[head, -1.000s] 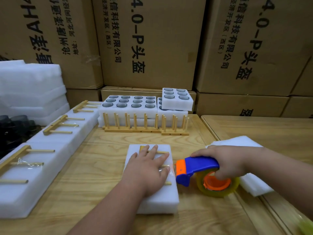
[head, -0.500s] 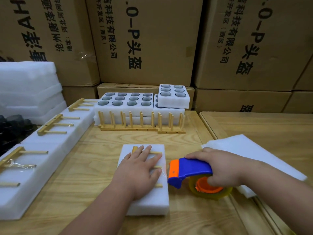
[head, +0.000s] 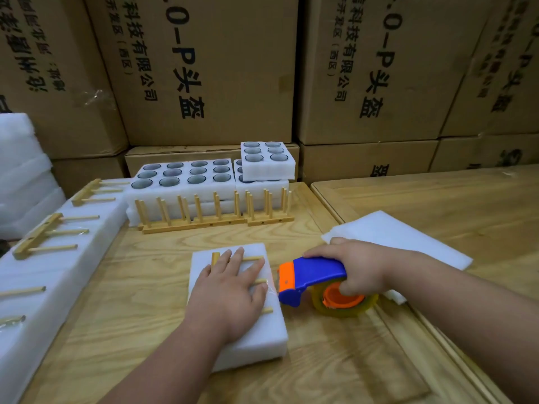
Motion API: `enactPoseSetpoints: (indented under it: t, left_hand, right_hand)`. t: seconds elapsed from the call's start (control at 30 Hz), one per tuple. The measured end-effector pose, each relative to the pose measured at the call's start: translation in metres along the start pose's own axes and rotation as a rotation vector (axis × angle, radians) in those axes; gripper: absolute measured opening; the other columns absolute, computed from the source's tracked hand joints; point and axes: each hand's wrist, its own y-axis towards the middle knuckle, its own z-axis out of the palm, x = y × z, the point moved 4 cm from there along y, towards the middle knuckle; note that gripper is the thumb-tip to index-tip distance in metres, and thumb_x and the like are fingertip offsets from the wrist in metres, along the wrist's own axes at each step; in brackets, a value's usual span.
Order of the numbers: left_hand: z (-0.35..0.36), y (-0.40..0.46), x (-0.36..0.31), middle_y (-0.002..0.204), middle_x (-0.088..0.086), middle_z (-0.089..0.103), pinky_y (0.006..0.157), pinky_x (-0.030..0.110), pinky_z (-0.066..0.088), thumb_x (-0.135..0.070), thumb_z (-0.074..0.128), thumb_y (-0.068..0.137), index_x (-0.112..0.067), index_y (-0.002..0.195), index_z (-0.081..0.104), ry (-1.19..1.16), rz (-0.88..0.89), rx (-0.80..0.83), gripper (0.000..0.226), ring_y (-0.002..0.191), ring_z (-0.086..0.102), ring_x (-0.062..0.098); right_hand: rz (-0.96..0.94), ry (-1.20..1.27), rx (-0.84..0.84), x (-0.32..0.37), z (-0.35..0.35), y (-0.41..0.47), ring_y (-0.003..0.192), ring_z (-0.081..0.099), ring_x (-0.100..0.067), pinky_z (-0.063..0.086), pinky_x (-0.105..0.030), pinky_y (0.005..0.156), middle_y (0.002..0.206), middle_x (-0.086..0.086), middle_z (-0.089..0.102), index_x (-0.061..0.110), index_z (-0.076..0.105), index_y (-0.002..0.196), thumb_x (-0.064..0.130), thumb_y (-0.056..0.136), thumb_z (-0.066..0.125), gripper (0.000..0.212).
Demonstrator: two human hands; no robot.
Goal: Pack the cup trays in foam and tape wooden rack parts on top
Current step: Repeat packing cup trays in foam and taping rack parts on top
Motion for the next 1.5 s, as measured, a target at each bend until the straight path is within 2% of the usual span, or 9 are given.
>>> enactPoseSetpoints:
  t: [0.2, 0.33, 0.43, 0.6, 0.8, 1.1, 1.3, 1.43, 1.5]
  left_hand:
    - [0.002, -0.002, -0.002, 0.171, -0.003, -0.004, 0.126, 0.044, 0.006, -0.059, 0.017, 0.101, -0.048, 0.158, 0.012, -0.003, -0.001, -0.018, 0.058, 0.157, -0.005, 0.019]
    - [0.002, -0.002, -0.002, 0.171, -0.003, -0.004, 0.125, 0.045, 0.006, -0.059, 0.016, 0.101, -0.048, 0.158, 0.013, 0.004, -0.002, -0.008, 0.058, 0.157, -0.006, 0.020]
    - [0.001, -0.001, -0.002, 0.171, -0.003, -0.005, 0.125, 0.044, 0.005, -0.058, 0.017, 0.101, -0.048, 0.158, 0.012, 0.000, 0.000, -0.011, 0.058, 0.157, -0.007, 0.019]
    - [0.002, -0.001, -0.002, 0.171, -0.004, -0.005, 0.125, 0.044, 0.006, -0.059, 0.018, 0.101, -0.049, 0.158, 0.012, 0.002, -0.006, -0.017, 0.058, 0.157, -0.006, 0.019]
    - [0.002, -0.001, -0.002, 0.171, -0.005, -0.005, 0.125, 0.044, 0.007, -0.061, 0.018, 0.100, -0.050, 0.158, 0.012, 0.001, -0.015, -0.016, 0.059, 0.157, -0.006, 0.018]
    - [0.002, -0.001, -0.001, 0.171, -0.004, -0.003, 0.125, 0.045, 0.009, -0.060, 0.019, 0.100, -0.049, 0.157, 0.015, 0.004, -0.008, -0.020, 0.059, 0.157, -0.005, 0.019]
    - [0.001, -0.002, -0.003, 0.171, -0.005, -0.002, 0.125, 0.045, 0.009, -0.060, 0.019, 0.099, -0.048, 0.157, 0.015, -0.004, -0.005, -0.020, 0.059, 0.157, -0.005, 0.018]
    - [0.001, -0.002, -0.002, 0.171, -0.006, -0.003, 0.125, 0.046, 0.006, -0.060, 0.019, 0.100, -0.049, 0.157, 0.015, -0.031, -0.008, -0.004, 0.059, 0.156, -0.007, 0.017]
    - [0.000, -0.002, -0.002, 0.171, -0.006, -0.003, 0.125, 0.046, 0.006, -0.061, 0.018, 0.100, -0.049, 0.157, 0.016, -0.037, -0.004, 0.002, 0.059, 0.156, -0.007, 0.016]
  right_hand:
    - [0.013, -0.038, 0.066, -0.005, -0.011, -0.010, 0.086, 0.058, -0.010, 0.053, -0.032, 0.075, 0.106, 0.018, 0.042, 0.084, 0.010, 0.128, 0.040, 0.069, 0.062, 0.089]
    - [0.026, -0.036, 0.059, -0.010, -0.015, -0.023, 0.090, 0.058, -0.008, 0.051, -0.031, 0.081, 0.108, 0.021, 0.046, 0.088, 0.002, 0.122, 0.045, 0.069, 0.061, 0.090]
    - [0.039, -0.028, 0.058, -0.011, -0.012, -0.024, 0.093, 0.060, -0.009, 0.054, -0.036, 0.087, 0.112, 0.018, 0.051, 0.086, 0.010, 0.124, 0.048, 0.070, 0.064, 0.085]
    - [0.118, 0.073, 0.117, -0.015, -0.011, -0.020, 0.090, 0.061, -0.001, 0.049, -0.019, 0.073, 0.106, 0.025, 0.058, 0.067, 0.028, 0.139, 0.055, 0.074, 0.070, 0.078]
    - [0.177, 0.026, 0.154, 0.000, -0.003, -0.016, 0.086, 0.065, -0.008, 0.057, -0.028, 0.076, 0.102, 0.017, 0.060, 0.060, 0.030, 0.144, 0.050, 0.070, 0.066, 0.083]
    - [0.003, -0.168, -0.006, -0.012, -0.025, -0.044, 0.082, 0.057, -0.005, 0.048, -0.026, 0.074, 0.101, 0.020, 0.046, 0.082, -0.008, 0.134, 0.056, 0.071, 0.057, 0.094]
    - [-0.075, -0.091, -0.067, -0.018, -0.029, -0.051, 0.092, 0.054, 0.003, 0.041, -0.018, 0.072, 0.106, 0.029, 0.042, 0.076, 0.004, 0.141, 0.062, 0.066, 0.053, 0.091]
    - [-0.074, 0.131, -0.095, -0.027, -0.028, -0.051, 0.104, 0.054, 0.006, 0.049, -0.020, 0.079, 0.119, 0.037, 0.046, 0.075, 0.020, 0.140, 0.045, 0.062, 0.060, 0.093]
    - [-0.092, 0.180, -0.074, -0.029, -0.027, -0.051, 0.110, 0.052, 0.010, 0.048, -0.013, 0.079, 0.127, 0.045, 0.042, 0.074, 0.025, 0.140, 0.039, 0.062, 0.062, 0.093]
